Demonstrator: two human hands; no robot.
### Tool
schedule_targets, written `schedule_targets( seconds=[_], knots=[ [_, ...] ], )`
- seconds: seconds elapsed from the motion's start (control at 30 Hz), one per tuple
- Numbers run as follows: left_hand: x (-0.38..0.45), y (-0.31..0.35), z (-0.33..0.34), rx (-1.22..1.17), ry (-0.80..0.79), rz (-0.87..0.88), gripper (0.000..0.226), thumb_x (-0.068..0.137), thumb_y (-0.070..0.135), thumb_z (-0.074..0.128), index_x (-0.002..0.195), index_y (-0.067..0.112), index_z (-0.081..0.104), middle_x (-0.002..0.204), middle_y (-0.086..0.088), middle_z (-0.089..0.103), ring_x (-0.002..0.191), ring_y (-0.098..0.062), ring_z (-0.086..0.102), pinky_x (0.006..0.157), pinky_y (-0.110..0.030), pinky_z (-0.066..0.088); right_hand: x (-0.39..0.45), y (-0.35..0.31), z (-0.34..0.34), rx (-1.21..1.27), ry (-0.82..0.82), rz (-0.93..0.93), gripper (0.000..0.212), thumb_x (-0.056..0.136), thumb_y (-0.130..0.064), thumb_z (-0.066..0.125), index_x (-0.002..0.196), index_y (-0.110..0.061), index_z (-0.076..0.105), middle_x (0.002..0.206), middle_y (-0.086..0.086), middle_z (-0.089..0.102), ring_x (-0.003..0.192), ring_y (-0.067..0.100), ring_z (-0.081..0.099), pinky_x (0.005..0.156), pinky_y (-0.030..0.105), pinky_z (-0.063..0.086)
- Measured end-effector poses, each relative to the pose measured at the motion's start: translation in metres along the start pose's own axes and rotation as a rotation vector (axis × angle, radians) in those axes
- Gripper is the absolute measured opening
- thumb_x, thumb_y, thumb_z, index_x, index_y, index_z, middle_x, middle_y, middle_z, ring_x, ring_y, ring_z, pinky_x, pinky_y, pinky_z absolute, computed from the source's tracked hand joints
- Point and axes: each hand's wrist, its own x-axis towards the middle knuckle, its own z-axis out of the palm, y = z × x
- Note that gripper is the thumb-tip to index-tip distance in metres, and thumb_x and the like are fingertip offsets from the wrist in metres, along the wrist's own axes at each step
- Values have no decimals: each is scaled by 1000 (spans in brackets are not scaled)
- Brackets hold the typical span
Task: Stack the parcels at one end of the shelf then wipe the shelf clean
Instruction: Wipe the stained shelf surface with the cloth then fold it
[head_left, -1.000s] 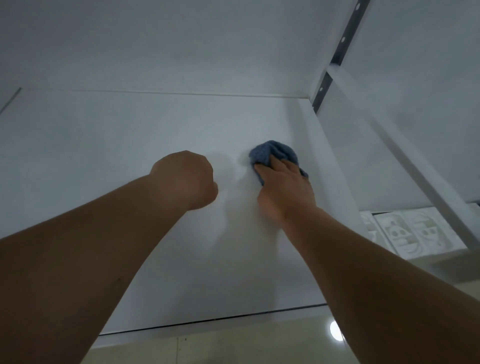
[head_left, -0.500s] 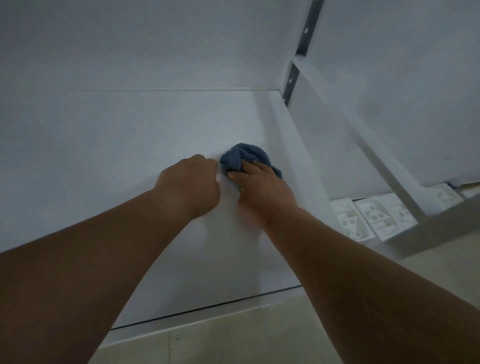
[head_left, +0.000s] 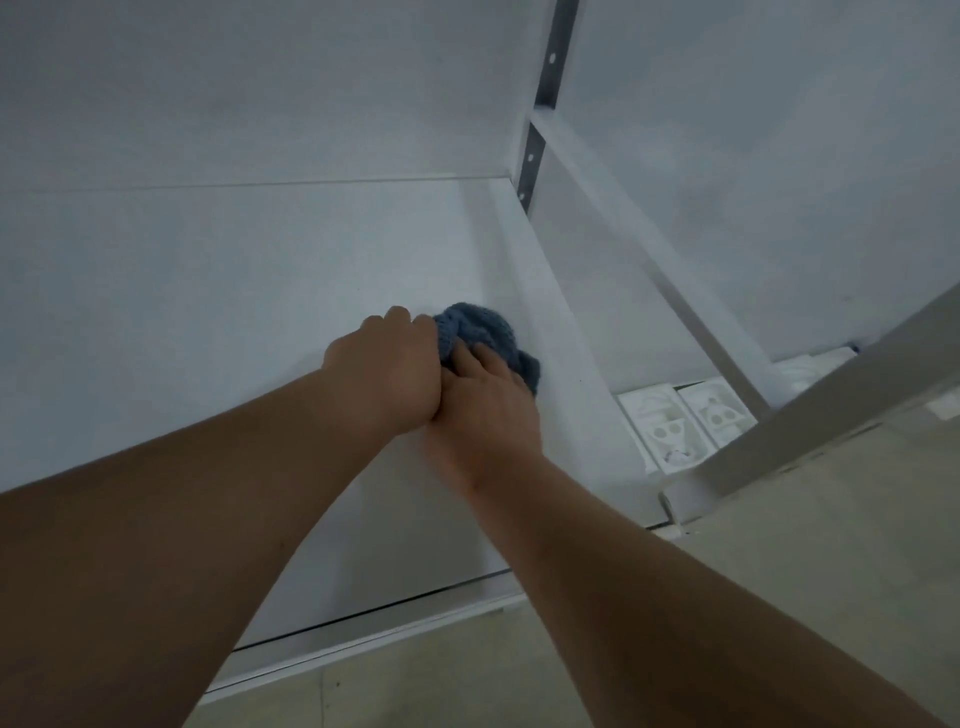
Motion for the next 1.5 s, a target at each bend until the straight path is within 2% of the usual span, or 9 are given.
schedule_targets(
  seconds=[0.13,0.27,0.47,0.67,0.8,1.07,1.2,1.37,1.5],
  knots=[
    [-5,10,13,4,30,56,30,91,24,45,120,13,44,118,-8,49,107,-27,47,76,-35,39,-5,44,-20,-48,-68,-71,50,96,-26,40,145,-36,42,156,-14,31,146,16,20,118,39,25],
    [-5,8,13,40,-8,75,28,90,24,47,115,13,44,114,-7,49,105,-27,46,75,-33,36,-10,78,-37,-32,-100,171,59,98,-16,37,152,-36,24,162,-11,11,150,17,5,120,37,12],
    [-6,7,11,9,-10,80,29,91,22,45,118,13,46,114,-7,52,105,-28,48,82,-36,41,-21,48,-17,-97,-31,374,58,98,-19,31,155,-19,17,162,9,14,147,32,12,118,47,17],
    [5,3,4,-89,-20,53,11,93,23,46,100,15,44,106,-7,60,86,-20,52,79,-32,44,-22,6,-6,-43,-49,16,60,95,-21,40,153,-26,27,159,0,23,146,27,16,117,48,20],
    [2,1,7,-91,-6,69,24,91,18,46,114,11,49,109,-9,59,93,-25,56,82,-35,45,-15,37,-22,-88,-144,-53,61,97,-22,40,153,-36,21,163,-8,12,150,20,6,122,40,11],
    [-1,-6,2,-98,-67,20,38,91,17,44,129,14,45,124,-8,58,113,-27,54,95,-38,45,-10,67,-29,-38,-70,410,61,94,-14,33,153,-25,25,162,3,15,148,29,11,118,43,21],
    [1,-8,2,-140,-42,31,30,91,20,45,120,13,49,116,-7,60,103,-25,57,89,-37,47,-15,12,-11,-41,17,156,56,92,-19,41,148,-21,37,152,4,34,140,28,26,115,43,26],
    [3,-17,-1,-236,-15,11,7,91,20,47,97,19,43,93,-1,55,83,-19,52,72,-31,42,-9,-9,-12,42,-67,-89,64,92,-19,47,152,-27,29,158,-7,26,146,20,17,121,39,17],
    [4,-34,0,-282,49,33,32,93,11,45,124,11,52,119,-10,57,107,-26,56,91,-37,46,7,33,-22,-4,-63,-5,61,94,-17,42,151,-36,29,160,-12,21,148,17,13,119,35,16]
  ],
)
